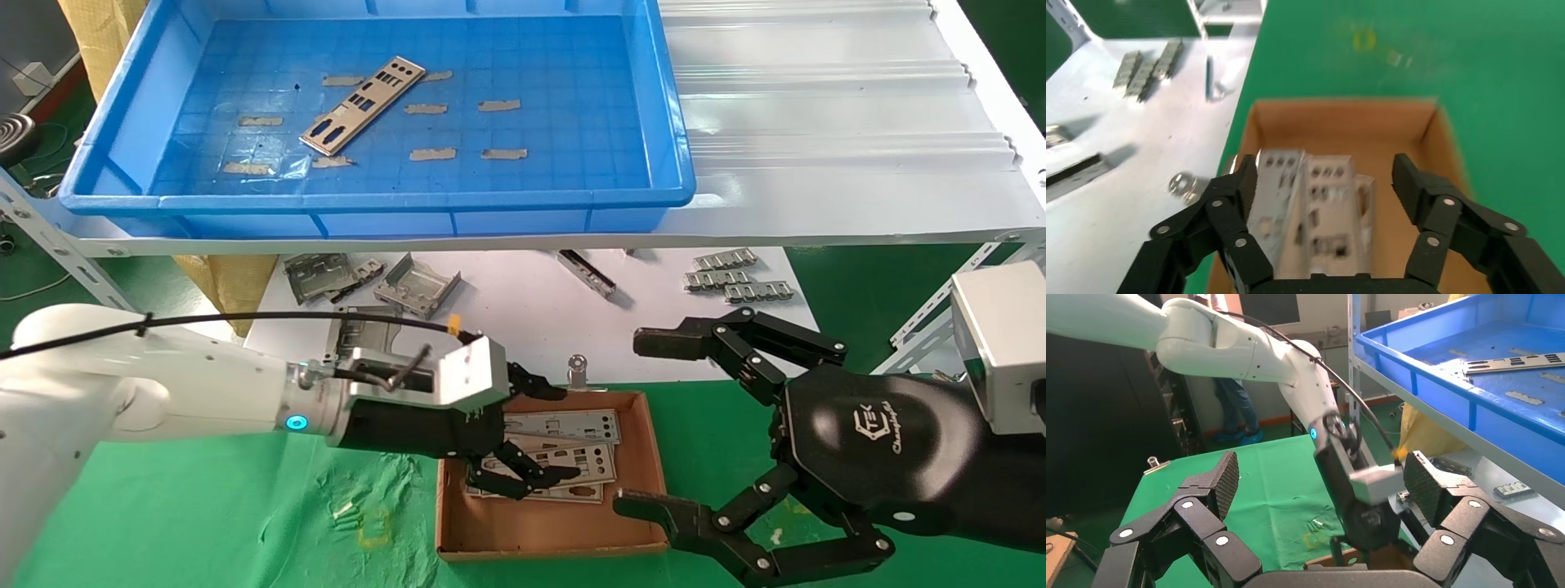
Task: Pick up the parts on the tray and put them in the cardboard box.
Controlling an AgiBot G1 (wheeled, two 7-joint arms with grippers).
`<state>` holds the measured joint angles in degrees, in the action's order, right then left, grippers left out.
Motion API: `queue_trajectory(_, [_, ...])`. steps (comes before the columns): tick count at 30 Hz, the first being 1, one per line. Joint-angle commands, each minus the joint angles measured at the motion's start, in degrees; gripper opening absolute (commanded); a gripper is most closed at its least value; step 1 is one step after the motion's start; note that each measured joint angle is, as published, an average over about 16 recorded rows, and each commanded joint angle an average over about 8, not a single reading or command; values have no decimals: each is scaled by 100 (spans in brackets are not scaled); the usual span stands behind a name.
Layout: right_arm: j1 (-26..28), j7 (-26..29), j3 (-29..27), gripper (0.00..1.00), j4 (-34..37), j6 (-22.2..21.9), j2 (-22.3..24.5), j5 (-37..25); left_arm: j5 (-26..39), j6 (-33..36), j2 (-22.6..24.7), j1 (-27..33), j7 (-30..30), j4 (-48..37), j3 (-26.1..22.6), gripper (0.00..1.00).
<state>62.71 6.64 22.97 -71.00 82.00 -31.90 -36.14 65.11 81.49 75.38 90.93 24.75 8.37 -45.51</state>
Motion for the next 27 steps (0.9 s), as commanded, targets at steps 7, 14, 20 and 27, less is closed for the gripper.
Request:
queue_trajectory(7, [-1,0,0,100,1,-1,1,0,-343,616,-120,34,-287,-251,190,100])
queue_trajectory(14, [-1,0,0,100,1,-1,0,0,-288,506,-113,24,-239,-178,164,100])
queue_trajectory(20, [-1,0,0,100,1,-1,1,0,-367,475,-286,-111,-380,137,282,100])
queue_trajectory(27, [-1,0,0,100,1,-1,1,0,-597,469,-727,-443,-752,887,595,100])
